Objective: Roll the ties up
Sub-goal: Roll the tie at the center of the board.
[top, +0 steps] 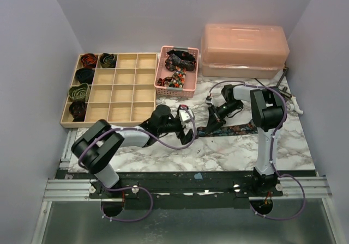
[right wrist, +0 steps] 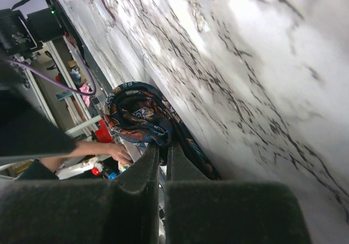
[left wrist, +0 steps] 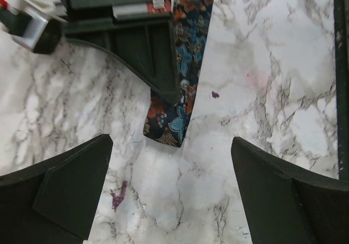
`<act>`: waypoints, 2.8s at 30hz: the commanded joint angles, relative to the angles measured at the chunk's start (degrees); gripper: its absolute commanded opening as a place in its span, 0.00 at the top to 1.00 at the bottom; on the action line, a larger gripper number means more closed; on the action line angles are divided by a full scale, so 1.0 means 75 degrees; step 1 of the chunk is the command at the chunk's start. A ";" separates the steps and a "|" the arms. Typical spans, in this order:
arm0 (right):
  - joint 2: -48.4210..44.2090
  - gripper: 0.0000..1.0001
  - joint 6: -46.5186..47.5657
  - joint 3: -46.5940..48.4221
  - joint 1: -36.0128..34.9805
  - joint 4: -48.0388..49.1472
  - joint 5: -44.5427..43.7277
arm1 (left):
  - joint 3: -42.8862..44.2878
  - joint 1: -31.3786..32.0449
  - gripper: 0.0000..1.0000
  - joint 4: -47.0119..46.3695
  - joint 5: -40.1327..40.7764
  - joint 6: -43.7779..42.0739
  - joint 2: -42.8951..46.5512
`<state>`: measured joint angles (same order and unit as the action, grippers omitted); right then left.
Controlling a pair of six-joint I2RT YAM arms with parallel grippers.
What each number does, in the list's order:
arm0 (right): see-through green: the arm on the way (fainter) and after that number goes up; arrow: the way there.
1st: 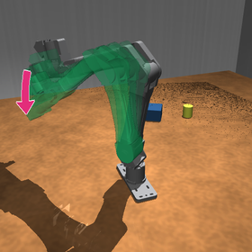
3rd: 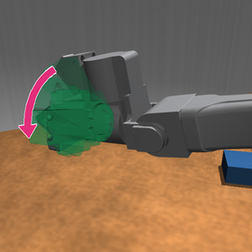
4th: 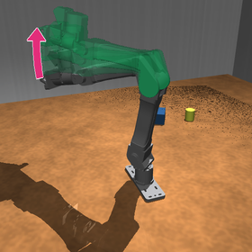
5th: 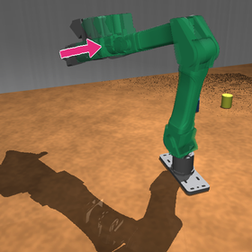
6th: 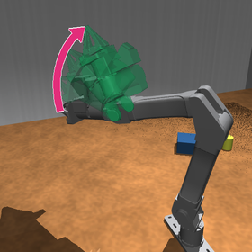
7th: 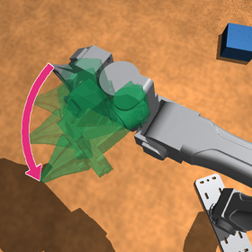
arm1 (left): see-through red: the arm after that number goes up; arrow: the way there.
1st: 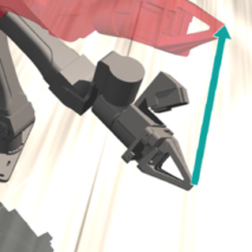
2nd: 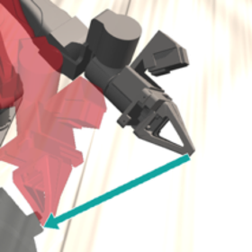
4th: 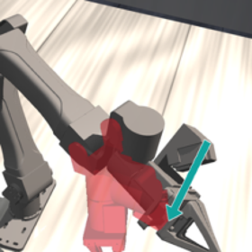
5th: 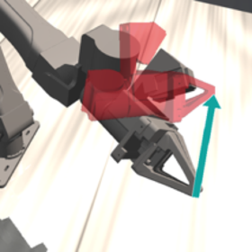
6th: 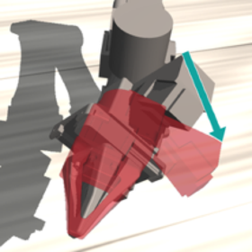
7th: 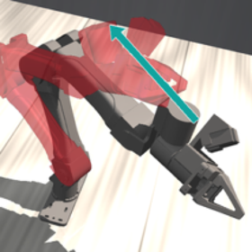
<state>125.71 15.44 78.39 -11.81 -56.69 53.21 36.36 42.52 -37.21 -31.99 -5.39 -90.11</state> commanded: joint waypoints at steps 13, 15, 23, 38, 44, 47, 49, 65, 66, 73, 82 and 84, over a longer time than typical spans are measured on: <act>0.0231 0.98 0.0274 -0.0073 -0.0228 0.1058 -0.0722 | 0.1483 0.0429 0.35 -0.0036 -0.0155 -0.2163 -0.2714; 0.0243 0.97 0.0318 -0.0015 -0.0228 0.0955 -0.0668 | 0.1436 0.0497 0.41 0.0066 -0.0204 -0.2339 -0.2740; -0.0167 0.73 0.0538 0.0548 -0.0071 -0.0023 -0.0592 | 0.1629 0.0538 0.83 0.1620 0.0039 -0.2551 -0.2757; -0.0550 0.65 0.0651 0.1268 0.0891 -0.0577 -0.1905 | 0.1387 0.0512 0.92 0.1879 0.0163 -0.3297 -0.2493; 0.0146 0.72 0.0696 0.1794 0.0838 -0.0776 -0.2621 | 0.1479 0.0515 0.92 0.1972 0.0212 -0.3307 -0.2541; 0.0356 0.81 0.1096 0.1888 0.0837 -0.1499 -0.2190 | 0.1538 0.0511 0.92 0.2020 0.0278 -0.3244 -0.2570; 0.0354 0.84 0.1453 0.1870 0.0826 -0.2069 -0.1828 | 0.1559 0.0509 0.92 0.2020 0.0309 -0.3208 -0.2576; -0.0084 0.87 0.2009 0.1285 0.0777 -0.2824 -0.1636 | 0.1615 0.0506 0.92 0.2188 0.0443 -0.3032 -0.2552; -0.0097 0.87 0.1913 0.1170 0.0778 -0.2578 -0.1724 | 0.1620 0.0511 0.92 0.2216 0.0453 -0.3032 -0.2541; 0.0235 0.87 0.1119 0.0958 0.0778 -0.1063 -0.2844 | 0.1620 0.0502 0.92 0.2407 0.0400 -0.2967 -0.2362; 0.0600 0.88 0.0680 0.1256 0.0860 -0.0749 -0.3530 | 0.1567 0.0228 0.92 0.3483 -0.0183 -0.2957 -0.1608; 0.0594 0.87 0.0626 0.1129 0.0859 -0.0724 -0.3427 | 0.1831 0.0225 0.92 0.3998 -0.0204 -0.2899 -0.1673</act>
<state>127.61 20.45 88.03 -5.93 -69.93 35.24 48.84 45.47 -19.55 -32.14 -27.83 -104.03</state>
